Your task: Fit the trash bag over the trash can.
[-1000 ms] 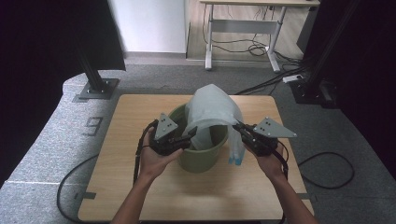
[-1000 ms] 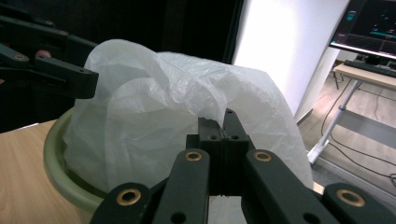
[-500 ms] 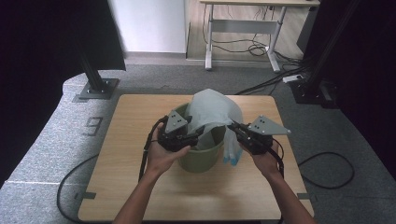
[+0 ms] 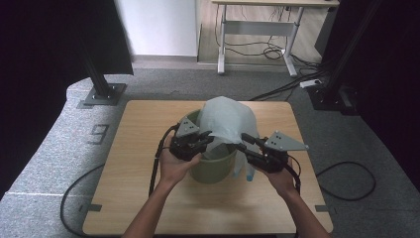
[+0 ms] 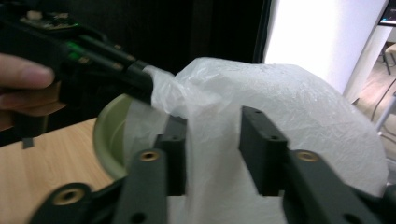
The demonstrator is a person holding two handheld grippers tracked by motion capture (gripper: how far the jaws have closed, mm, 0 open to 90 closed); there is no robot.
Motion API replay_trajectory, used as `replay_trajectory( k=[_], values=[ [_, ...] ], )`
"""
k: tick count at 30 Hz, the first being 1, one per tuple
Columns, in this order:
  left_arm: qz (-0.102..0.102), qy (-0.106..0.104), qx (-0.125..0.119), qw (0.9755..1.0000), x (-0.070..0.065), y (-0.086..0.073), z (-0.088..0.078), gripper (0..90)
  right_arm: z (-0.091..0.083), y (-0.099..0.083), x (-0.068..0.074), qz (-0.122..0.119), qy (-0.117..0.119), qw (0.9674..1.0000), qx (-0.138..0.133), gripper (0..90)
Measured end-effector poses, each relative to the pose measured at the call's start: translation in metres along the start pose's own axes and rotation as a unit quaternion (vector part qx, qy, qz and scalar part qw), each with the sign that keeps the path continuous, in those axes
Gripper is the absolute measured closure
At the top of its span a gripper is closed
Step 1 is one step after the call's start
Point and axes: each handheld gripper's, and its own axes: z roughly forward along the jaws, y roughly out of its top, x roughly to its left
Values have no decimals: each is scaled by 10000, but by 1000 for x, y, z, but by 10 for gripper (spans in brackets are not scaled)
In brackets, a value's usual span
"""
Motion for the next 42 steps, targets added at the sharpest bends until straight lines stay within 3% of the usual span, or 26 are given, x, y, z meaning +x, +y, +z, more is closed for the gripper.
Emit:
replay_trajectory(
  k=[2, 9, 17, 21, 22, 23, 24, 25, 29, 31, 35, 36, 39, 42],
  values=[
    [-30, 37, -15, 10000, 1, -1, -1, 817, -6, -13, 6, 30, -158, 9999, -62, 490],
    [-130, 70, 31, 9999, 5, -5, 0, 821, -17, -42, 21, 197, -210, 9993, -238, 374],
    [-128, 41, 71, 9999, 4, -5, -1, 818, -9, -74, 41, 111, -387, 9992, 40, 313],
    [-116, 23, 74, 9999, 5, -5, -3, 819, -2, -85, 38, 86, -538, 9983, 213, 377],
    [-114, 20, 75, 9999, 5, -5, -3, 818, 0, -89, 33, 173, -583, 9979, 226, 478],
    [-111, 8, 74, 9999, 5, -6, -3, 818, 0, -89, 33, 173, -583, 9979, 226, 478],
    [-110, -11, 70, 9999, 5, -6, -4, 819, 2, -91, 29, 196, -571, 9979, 213, 586],
    [-116, -33, 71, 9999, 6, -7, -4, 819, 2, -91, 29, 196, -571, 9979, 213, 586],
    [-96, -45, 77, 9999, 6, -8, -6, 818, 3, -88, 27, 163, -683, 9973, 203, 812],
    [-96, -51, 80, 9999, 7, -9, -8, 818, 0, -84, 24, 142, -810, 9965, 159, 875],
    [-71, -102, 76, 9999, 8, -10, -11, 817, -12, -72, 19, 80, -1058, 9943, -121, 886],
    [-48, -122, 69, 9999, 8, -10, -13, 815, -17, -63, 22, -88, -1103, 9935, -281, 886],
    [5, -148, 17, 9999, 8, -12, -18, 798, -20, -53, 24, -253, -1088, 9930, -395, 887],
    [85, -175, -92, 9998, 7, -12, -23, 724, -19, -35, 25, -366, -997, 9932, -474, 887]
  ],
)
